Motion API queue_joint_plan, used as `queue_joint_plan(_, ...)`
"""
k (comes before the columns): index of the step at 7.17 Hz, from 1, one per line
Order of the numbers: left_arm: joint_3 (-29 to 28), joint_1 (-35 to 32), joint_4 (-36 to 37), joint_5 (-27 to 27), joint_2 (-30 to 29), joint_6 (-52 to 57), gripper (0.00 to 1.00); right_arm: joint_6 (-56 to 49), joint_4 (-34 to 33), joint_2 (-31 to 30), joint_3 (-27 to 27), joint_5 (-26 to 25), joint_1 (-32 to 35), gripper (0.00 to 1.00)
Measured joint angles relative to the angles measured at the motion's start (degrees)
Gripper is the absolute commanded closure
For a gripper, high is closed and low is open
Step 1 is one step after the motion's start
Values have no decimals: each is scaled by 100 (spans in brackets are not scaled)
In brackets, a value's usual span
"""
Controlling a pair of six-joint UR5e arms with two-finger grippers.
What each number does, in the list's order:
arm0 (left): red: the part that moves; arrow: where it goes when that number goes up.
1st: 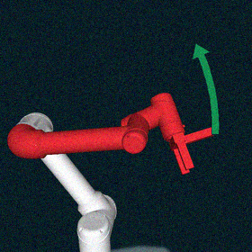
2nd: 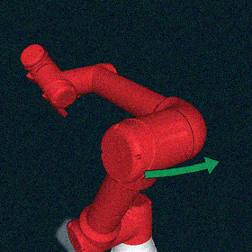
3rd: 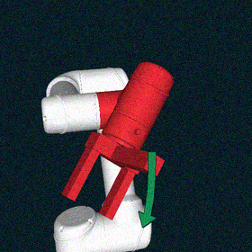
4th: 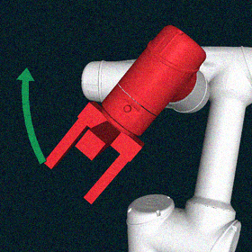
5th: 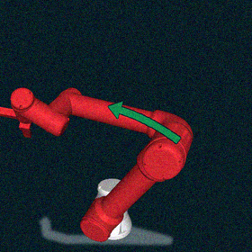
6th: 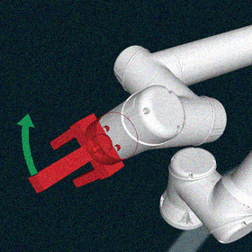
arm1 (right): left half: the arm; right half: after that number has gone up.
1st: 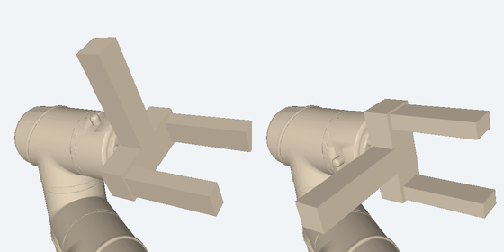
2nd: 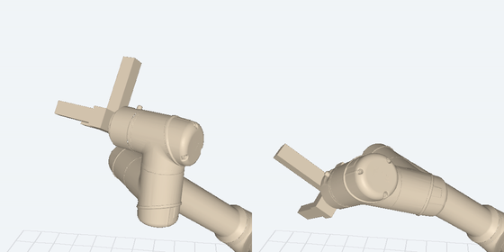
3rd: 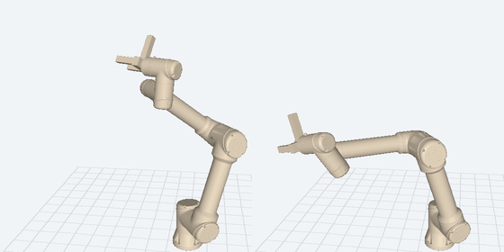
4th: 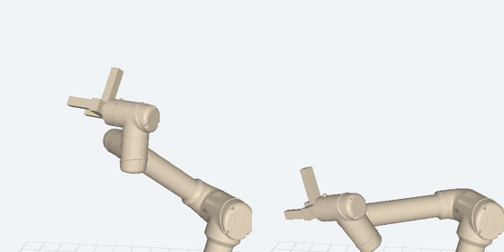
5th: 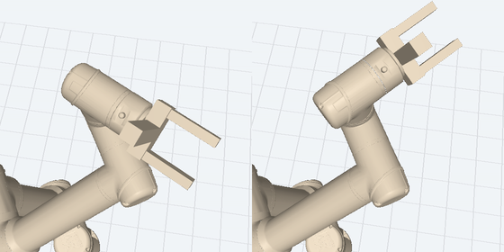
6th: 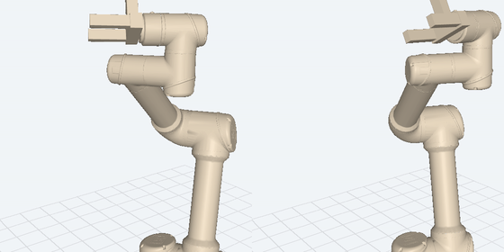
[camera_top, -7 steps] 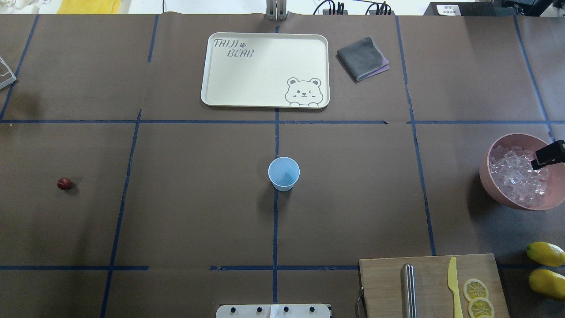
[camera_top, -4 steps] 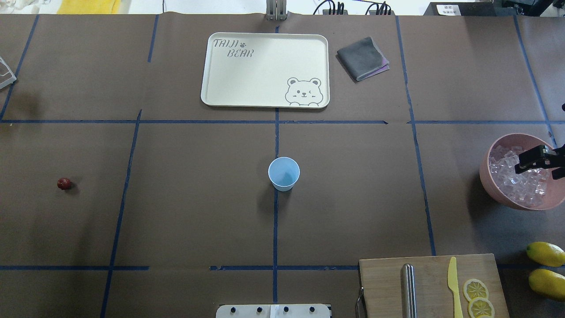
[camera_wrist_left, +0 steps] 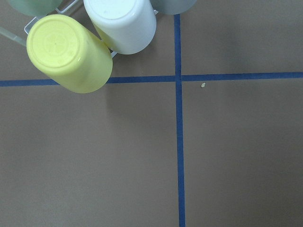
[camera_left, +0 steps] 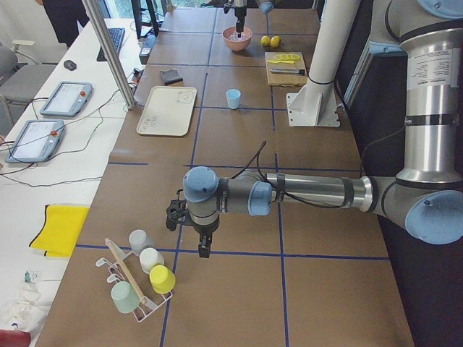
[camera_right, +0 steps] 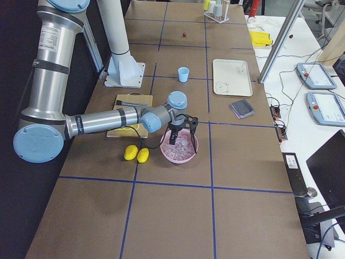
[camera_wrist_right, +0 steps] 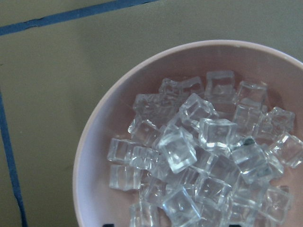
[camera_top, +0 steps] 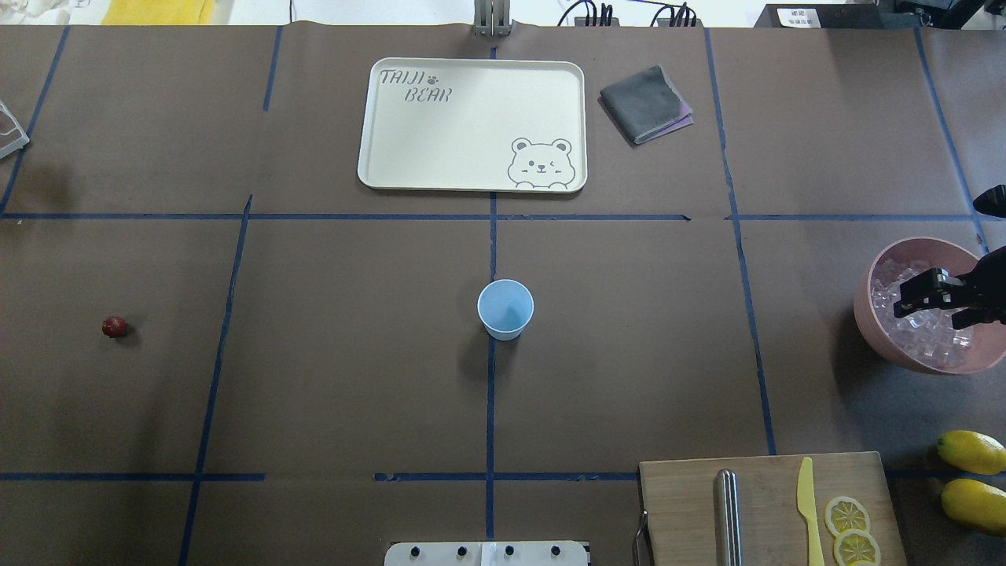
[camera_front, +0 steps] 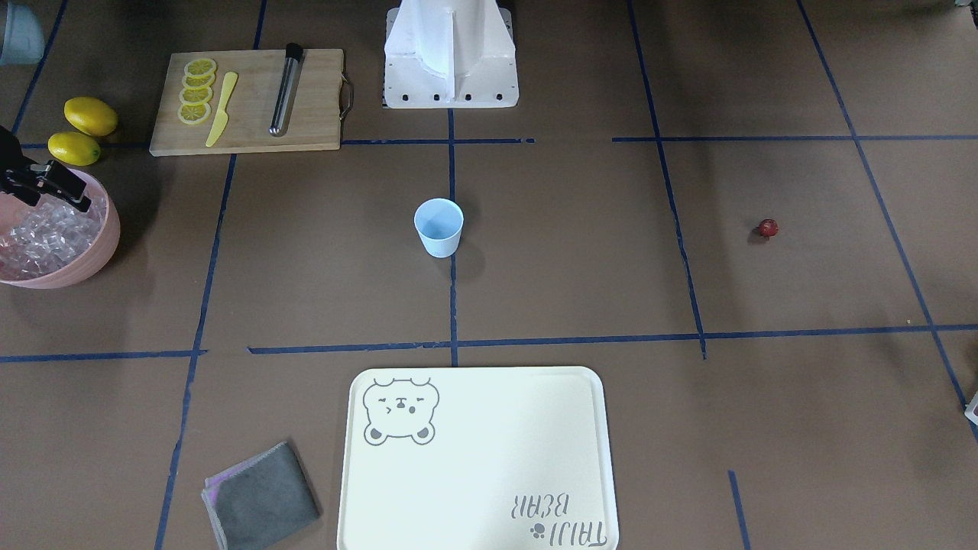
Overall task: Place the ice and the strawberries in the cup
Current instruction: 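Lower the right gripper into the pink bowl of ice cubes, then close the right gripper on an ice cube and lift it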
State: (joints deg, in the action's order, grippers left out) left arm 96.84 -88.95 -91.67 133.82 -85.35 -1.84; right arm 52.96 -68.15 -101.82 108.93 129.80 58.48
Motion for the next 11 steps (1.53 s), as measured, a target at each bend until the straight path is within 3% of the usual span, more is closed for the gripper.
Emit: queue_joint_plan(11, -39, 0, 0, -22, 0, 7, 0, -4, 8, 151, -255, -137, -96, 32)
